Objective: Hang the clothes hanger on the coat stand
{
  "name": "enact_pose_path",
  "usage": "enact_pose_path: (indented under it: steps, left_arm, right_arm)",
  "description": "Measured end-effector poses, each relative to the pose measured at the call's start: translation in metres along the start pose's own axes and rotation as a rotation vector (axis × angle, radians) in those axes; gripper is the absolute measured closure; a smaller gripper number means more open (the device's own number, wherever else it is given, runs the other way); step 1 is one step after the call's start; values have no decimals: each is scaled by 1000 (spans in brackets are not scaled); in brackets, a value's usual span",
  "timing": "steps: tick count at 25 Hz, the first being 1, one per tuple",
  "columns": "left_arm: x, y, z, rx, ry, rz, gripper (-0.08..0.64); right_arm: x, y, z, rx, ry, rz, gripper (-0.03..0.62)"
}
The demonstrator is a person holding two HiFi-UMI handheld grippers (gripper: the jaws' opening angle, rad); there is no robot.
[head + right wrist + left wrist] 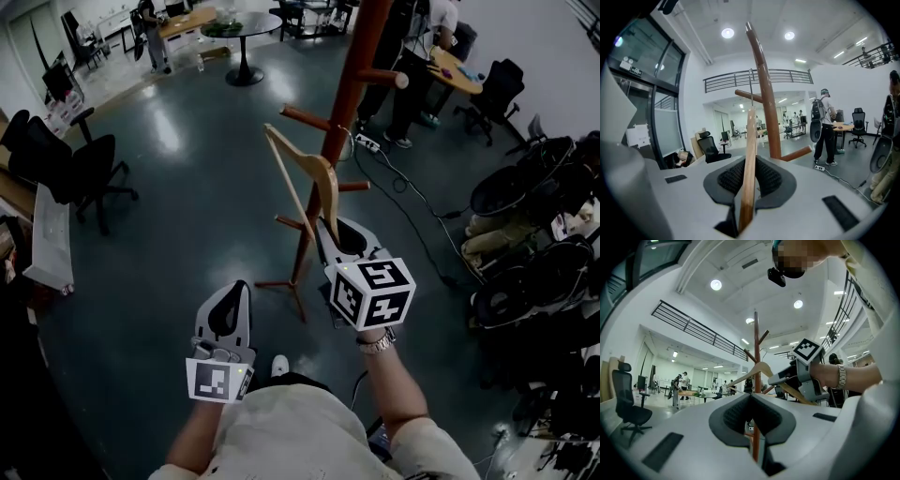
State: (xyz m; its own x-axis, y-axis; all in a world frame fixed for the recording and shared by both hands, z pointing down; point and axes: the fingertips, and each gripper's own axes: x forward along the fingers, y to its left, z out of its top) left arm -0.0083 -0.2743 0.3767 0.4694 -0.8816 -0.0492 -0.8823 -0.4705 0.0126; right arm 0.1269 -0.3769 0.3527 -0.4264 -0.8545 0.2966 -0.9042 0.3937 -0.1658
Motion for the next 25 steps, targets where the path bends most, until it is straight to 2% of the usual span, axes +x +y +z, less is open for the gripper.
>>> enact_pose_path:
  steps: [5,14,25]
  left_arm:
    - [4,3,-6,1,23,15,548]
    - [7,14,-19,-12,42,50,548]
    - [3,8,-31,-55,73,41,548]
  right_arm:
    - [24,-13,15,32,-10,22,525]
    - [43,-26,4,44,27,22,525]
    - [56,-29,-10,57,57,11,525]
